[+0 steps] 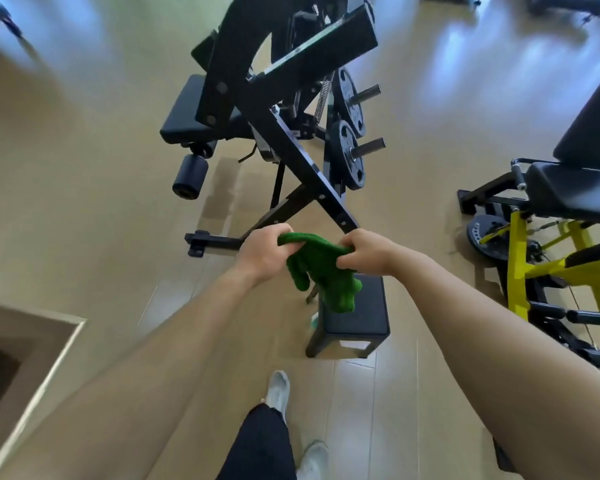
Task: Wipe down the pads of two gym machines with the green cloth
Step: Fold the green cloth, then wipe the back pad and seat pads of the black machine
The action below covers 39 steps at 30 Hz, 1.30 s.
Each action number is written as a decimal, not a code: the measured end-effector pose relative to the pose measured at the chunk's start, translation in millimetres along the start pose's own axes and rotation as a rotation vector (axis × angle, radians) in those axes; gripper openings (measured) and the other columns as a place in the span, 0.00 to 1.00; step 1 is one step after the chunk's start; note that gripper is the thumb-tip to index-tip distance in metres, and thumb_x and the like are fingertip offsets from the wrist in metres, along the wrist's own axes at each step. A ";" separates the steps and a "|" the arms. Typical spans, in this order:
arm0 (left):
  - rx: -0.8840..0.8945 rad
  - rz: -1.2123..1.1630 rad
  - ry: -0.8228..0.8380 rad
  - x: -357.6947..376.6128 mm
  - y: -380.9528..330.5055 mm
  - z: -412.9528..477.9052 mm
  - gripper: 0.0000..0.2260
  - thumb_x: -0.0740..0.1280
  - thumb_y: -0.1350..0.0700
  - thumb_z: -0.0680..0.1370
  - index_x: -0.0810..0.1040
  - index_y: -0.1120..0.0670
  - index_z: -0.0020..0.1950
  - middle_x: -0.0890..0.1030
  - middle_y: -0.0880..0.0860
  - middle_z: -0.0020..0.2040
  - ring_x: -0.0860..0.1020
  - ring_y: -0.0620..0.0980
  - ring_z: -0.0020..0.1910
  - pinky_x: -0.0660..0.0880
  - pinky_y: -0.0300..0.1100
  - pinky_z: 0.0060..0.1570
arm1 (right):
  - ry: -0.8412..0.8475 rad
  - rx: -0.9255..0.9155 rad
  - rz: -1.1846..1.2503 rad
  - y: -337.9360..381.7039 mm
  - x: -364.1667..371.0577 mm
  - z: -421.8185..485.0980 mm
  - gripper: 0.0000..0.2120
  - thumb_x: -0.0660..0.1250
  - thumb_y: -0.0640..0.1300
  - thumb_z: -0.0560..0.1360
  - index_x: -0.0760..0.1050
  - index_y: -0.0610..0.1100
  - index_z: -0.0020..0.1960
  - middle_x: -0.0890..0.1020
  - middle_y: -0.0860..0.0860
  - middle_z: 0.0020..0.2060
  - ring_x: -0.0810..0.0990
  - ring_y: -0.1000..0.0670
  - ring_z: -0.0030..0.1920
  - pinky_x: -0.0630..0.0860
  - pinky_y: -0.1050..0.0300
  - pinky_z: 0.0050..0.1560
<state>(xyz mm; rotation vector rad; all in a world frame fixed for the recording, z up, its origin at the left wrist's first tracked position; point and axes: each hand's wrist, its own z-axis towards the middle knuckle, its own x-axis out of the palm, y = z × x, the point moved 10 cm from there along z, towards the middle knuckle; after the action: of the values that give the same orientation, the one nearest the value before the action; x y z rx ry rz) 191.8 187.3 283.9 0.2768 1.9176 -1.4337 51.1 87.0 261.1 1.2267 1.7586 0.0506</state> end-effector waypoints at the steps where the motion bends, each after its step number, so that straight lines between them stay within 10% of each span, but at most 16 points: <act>1: -0.003 -0.040 -0.004 -12.1 4.2 -6.1 0.12 0.64 0.45 0.80 0.77 0.50 0.42 0.79 0.49 0.37 0.78 0.49 0.39 0.74 0.46 0.39 | 0.026 0.010 0.016 6.6 4.0 -1.3 0.03 0.69 0.44 0.76 0.77 0.46 0.46 0.82 0.48 0.43 0.82 0.46 0.47 0.79 0.53 0.47; 8: -0.044 -0.142 -0.184 -131.8 50.5 -17.0 0.17 0.59 0.42 0.82 0.80 0.52 0.48 0.80 0.49 0.38 0.78 0.48 0.39 0.71 0.41 0.36 | 0.085 0.066 0.070 70.9 -2.0 26.5 0.14 0.67 0.53 0.81 0.82 0.44 0.57 0.85 0.47 0.52 0.85 0.45 0.54 0.80 0.43 0.63; 17: -0.194 -0.142 -0.377 -330.7 194.4 4.6 0.18 0.59 0.45 0.83 0.78 0.53 0.39 0.79 0.53 0.36 0.78 0.56 0.38 0.71 0.46 0.37 | -0.077 0.098 0.111 219.9 15.0 121.2 0.26 0.54 0.64 0.83 0.82 0.46 0.54 0.85 0.49 0.48 0.84 0.50 0.49 0.77 0.51 0.53; 27: -0.446 -0.492 -0.460 -449.4 321.4 66.0 0.20 0.61 0.41 0.78 0.80 0.57 0.49 0.83 0.60 0.49 0.81 0.61 0.52 0.79 0.59 0.56 | 0.002 0.159 0.571 401.8 24.5 268.9 0.12 0.67 0.51 0.82 0.80 0.42 0.53 0.86 0.44 0.47 0.87 0.44 0.48 0.83 0.46 0.57; 33: -0.498 -0.607 -0.441 -470.2 344.0 142.3 0.11 0.65 0.50 0.80 0.80 0.55 0.43 0.84 0.62 0.49 0.84 0.61 0.47 0.83 0.57 0.45 | 0.011 0.360 0.828 440.0 -3.1 379.8 0.11 0.61 0.45 0.84 0.73 0.45 0.44 0.71 0.53 0.30 0.66 0.59 0.23 0.63 0.69 0.20; 39: -0.402 -0.625 -0.351 -499.0 342.7 235.2 0.08 0.64 0.51 0.81 0.82 0.49 0.46 0.85 0.57 0.47 0.84 0.58 0.49 0.83 0.56 0.48 | -0.075 0.206 0.753 495.6 -66.9 474.4 0.06 0.69 0.42 0.80 0.79 0.40 0.48 0.85 0.45 0.40 0.84 0.49 0.38 0.82 0.56 0.42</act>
<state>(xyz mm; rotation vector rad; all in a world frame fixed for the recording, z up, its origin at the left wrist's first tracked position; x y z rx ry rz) 839.4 217.1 321.9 -0.7730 2.0137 -1.2989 738.9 68.6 301.4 1.9571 1.1731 0.2617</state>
